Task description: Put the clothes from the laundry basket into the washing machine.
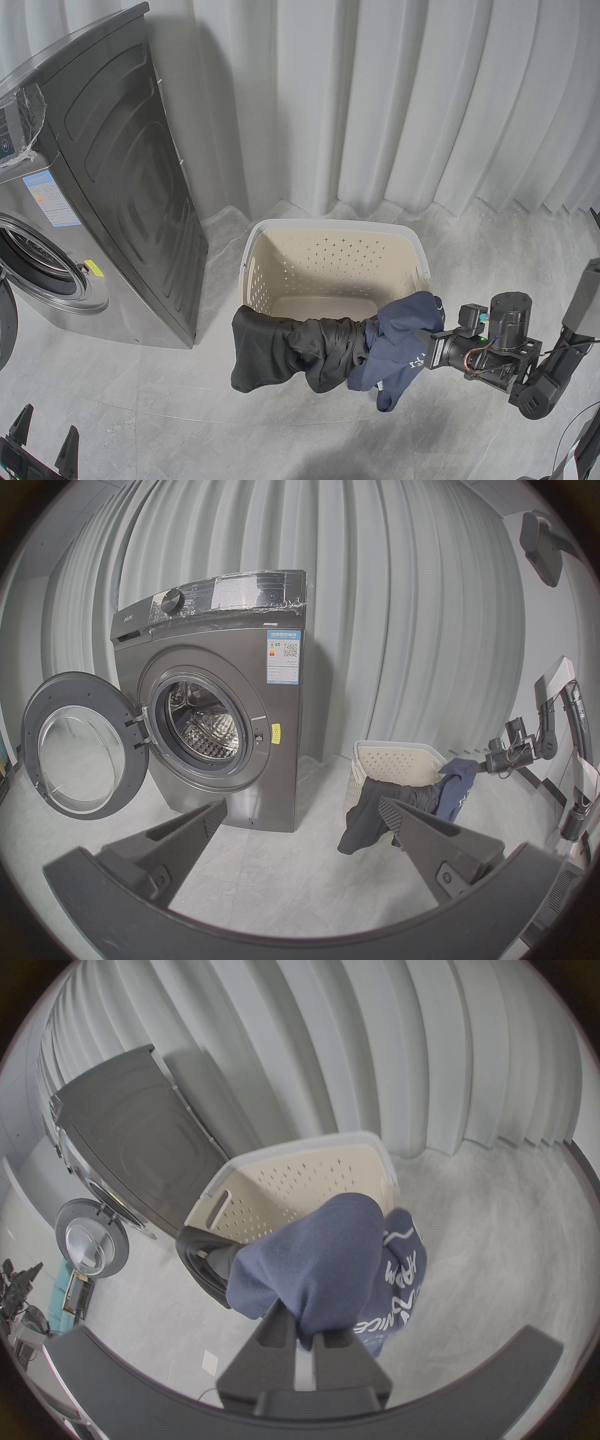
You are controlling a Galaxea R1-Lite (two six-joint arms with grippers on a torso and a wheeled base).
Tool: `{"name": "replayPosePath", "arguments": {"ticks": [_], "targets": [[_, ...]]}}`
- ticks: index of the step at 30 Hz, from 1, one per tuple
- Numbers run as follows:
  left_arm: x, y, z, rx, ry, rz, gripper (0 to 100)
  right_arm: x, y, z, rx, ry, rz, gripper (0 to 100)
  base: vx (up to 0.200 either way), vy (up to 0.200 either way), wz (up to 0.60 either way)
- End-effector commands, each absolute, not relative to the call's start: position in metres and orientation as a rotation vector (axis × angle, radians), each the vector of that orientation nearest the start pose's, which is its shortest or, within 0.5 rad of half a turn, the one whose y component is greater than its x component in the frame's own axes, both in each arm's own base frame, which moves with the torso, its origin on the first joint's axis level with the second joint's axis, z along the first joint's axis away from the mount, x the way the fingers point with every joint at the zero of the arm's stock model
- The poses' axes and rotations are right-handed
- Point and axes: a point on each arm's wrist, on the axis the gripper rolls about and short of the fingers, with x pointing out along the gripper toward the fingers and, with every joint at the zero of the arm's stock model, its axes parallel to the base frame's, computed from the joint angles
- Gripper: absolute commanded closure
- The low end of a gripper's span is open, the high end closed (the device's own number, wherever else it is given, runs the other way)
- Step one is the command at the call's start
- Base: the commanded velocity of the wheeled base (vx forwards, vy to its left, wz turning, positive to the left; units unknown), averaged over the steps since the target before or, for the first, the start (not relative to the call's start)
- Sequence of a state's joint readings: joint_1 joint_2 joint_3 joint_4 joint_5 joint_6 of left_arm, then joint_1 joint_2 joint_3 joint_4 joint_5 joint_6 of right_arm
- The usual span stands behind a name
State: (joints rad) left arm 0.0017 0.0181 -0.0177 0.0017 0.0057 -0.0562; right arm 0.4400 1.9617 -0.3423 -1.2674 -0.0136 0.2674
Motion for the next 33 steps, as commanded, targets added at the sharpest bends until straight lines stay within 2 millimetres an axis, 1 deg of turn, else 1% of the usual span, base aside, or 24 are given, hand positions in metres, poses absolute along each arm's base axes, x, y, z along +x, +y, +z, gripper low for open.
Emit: {"name": "replayPosePath", "arguments": {"ticks": [1, 2, 3, 4, 9, 10, 11, 14, 15, 17, 18, 21, 24, 29, 32, 33], "targets": [[-0.023, 0.0, 0.076, -0.057, 0.001, 0.008, 0, 0.231, 0.115, 0.107, 0.21, 0.247, 0.401, 100, 0.0, 0.0, 0.0], [-0.023, 0.0, 0.076, -0.057, 0.001, 0.008, 0, 0.228, 0.114, 0.113, 0.215, 0.225, 0.406, 100, 0.0, 0.0, 0.0], [-0.023, 0.0, 0.076, -0.057, 0.001, 0.008, 0, 0.228, 0.114, 0.115, 0.215, 0.219, 0.409, 100, 0.0, 0.0, 0.0], [-0.023, 0.0, 0.076, -0.057, 0.001, 0.008, 0, 0.222, 0.114, 0.126, 0.225, 0.177, 0.427, 100, 0.0, 0.0, 0.0], [-0.023, 0.0, 0.076, -0.057, 0.001, 0.008, 0, 0.212, 0.116, 0.151, 0.24, 0.078, 0.466, 100, 0.0, 0.0, 0.0], [-0.023, 0.0, 0.076, -0.057, 0.001, 0.008, 0, 0.212, 0.117, 0.152, 0.239, 0.077, 0.468, 100, 0.0, 0.0, 0.0], [-0.023, 0.0, 0.076, -0.057, 0.001, 0.008, 0, 0.21, 0.118, 0.159, 0.227, 0.051, 0.483, 100, 0.0, 0.0, 0.0], [-0.023, 0.0, 0.076, -0.057, 0.001, 0.008, 0, 0.207, 0.121, 0.17, 0.228, 0.015, 0.501, 100, 0.0, 0.0, 0.0], [-0.023, 0.0, 0.076, -0.057, 0.001, 0.008, 0, 0.207, 0.121, 0.17, 0.228, 0.015, 0.501, 100, 0.0, 0.0, 0.0], [-0.023, 0.0, 0.076, -0.055, 0.001, 0.008, 0, 0.204, 0.123, 0.179, 0.236, -0.02, 0.52, 100, 0.0, 0.0, 0.0], [-0.023, 0.0, 0.076, -0.057, 0.001, 0.008, 0, 0.204, 0.123, 0.179, 0.235, -0.021, 0.52, 100, 0.0, 0.0, 0.0], [-0.023, 0.0, 0.076, -0.055, 0.001, 0.008, 0, 0.201, 0.123, 0.193, 0.2, -0.091, 0.531, 100, 0.0, 0.0, 0.0], [-0.023, 0.0, 0.076, -0.055, 0.001, 0.008, 0, 0.195, 0.125, 0.2, 0.206, -0.115, 0.552, 100, 0.0, 0.0, 0.0], [-0.023, 0.0, 0.076, -0.052, 0.001, 0.006, 0, 0.188, 0.121, 0.211, 0.212, -0.149, 0.556, 100, 0.0, 0.0, 0.0], [-0.023, 0.0, 0.076, -0.051, 0.001, 0.006, 0, 0.184, 0.119, 0.214, 0.209, -0.146, 0.563, 100, 0.0, 0.0, 0.0], [-0.023, 0.0, 0.076, -0.051, 0.001, 0.006, 0, 0.183, 0.119, 0.214, 0.211, -0.146, 0.566, 100, -0.2, 0.0, 0.0]]}}
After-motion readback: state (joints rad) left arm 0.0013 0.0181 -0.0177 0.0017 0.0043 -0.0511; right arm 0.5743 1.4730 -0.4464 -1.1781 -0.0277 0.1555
